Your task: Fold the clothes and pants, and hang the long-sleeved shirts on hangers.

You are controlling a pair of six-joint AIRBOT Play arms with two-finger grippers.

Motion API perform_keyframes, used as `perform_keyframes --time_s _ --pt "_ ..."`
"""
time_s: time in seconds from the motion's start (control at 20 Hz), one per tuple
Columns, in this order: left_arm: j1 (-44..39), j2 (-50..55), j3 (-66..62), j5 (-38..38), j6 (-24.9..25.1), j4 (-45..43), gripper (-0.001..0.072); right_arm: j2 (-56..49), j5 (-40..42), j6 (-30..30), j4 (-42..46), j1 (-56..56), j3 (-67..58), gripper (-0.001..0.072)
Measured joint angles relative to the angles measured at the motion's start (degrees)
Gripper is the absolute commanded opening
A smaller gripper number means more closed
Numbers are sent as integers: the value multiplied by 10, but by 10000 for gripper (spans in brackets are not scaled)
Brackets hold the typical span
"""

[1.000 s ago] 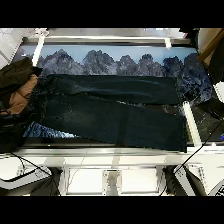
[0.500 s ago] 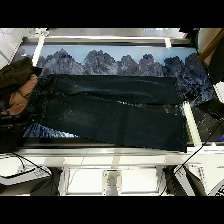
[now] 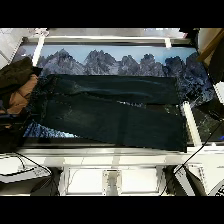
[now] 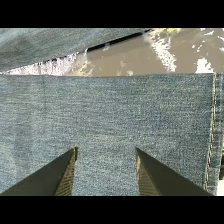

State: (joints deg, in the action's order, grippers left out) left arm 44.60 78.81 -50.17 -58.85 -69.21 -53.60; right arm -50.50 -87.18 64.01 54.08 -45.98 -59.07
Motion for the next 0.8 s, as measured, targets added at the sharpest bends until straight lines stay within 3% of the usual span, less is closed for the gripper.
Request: perform_keyframes --time_s 0.5,0.55,0.6,0.65,0.8 --pt "-17 41 -15 -24 11 -18 473 0 -7 8 4 0 0 416" --pt "-22 45 -15 -13 11 -11 341 0 -8 9 4 0 0 416" --pt "-26 48 -16 -3 11 -4 160 0 -10 9 4 0 0 416" --pt "-30 49 -16 4 11 2 50 0 -13 9 5 0 0 416" --pt "-36 47 -16 16 17 18 48 0 -14 10 22 0 2 416"
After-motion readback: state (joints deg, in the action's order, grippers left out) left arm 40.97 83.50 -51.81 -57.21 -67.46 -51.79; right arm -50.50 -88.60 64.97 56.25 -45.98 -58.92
